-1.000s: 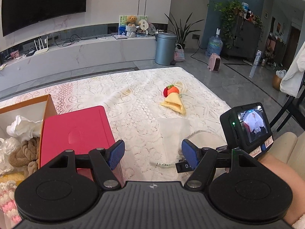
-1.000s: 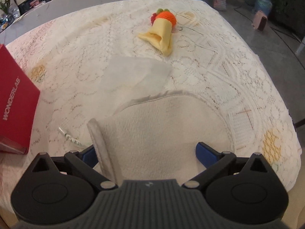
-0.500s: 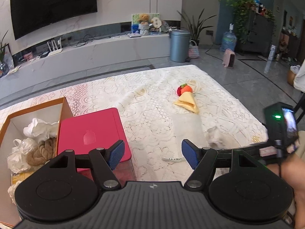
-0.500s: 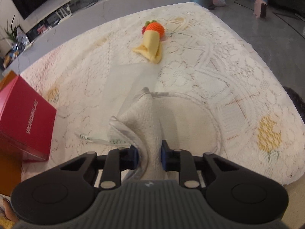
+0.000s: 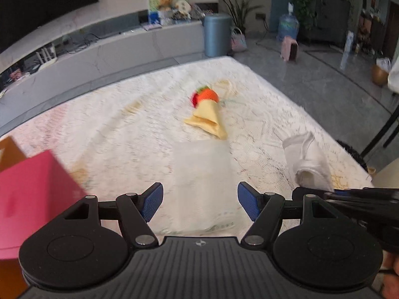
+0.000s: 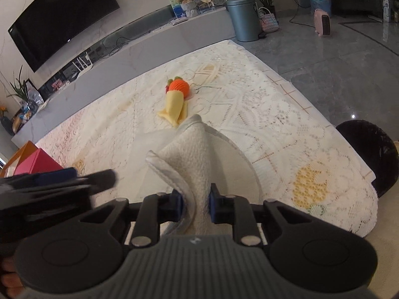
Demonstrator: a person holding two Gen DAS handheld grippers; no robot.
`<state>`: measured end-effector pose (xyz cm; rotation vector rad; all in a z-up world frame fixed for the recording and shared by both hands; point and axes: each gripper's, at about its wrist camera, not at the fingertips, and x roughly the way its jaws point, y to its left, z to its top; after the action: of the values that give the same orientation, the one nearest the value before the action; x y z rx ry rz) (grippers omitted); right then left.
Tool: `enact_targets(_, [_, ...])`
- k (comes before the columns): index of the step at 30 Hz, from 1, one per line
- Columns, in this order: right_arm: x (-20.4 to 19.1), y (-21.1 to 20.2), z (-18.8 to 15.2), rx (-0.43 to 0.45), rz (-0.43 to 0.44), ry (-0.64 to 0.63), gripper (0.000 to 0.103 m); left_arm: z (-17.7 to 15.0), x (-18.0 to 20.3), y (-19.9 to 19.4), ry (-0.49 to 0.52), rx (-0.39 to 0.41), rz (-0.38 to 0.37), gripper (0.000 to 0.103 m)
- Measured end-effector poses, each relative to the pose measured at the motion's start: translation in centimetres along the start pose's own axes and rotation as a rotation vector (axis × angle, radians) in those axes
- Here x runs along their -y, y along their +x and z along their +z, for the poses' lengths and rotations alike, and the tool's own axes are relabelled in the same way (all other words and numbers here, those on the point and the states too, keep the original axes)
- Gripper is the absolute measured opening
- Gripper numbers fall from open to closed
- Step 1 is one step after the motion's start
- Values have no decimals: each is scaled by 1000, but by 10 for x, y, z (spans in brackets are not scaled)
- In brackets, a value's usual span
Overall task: Organize soft objects
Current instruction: 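Grasp the translucent plastic sheet with the left tool while the right tool holds the towel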
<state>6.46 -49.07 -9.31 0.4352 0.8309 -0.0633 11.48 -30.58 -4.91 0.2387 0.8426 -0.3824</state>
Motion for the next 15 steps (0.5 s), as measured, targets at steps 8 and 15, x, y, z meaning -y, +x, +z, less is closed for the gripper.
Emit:
enact_targets(8, [11,2,-1,3,49,39,19,3,14,53,35,-76,10,81])
enact_targets(15, [23,-4,-1,21,72,79,20,2,6,85,-26,-96,-7,54])
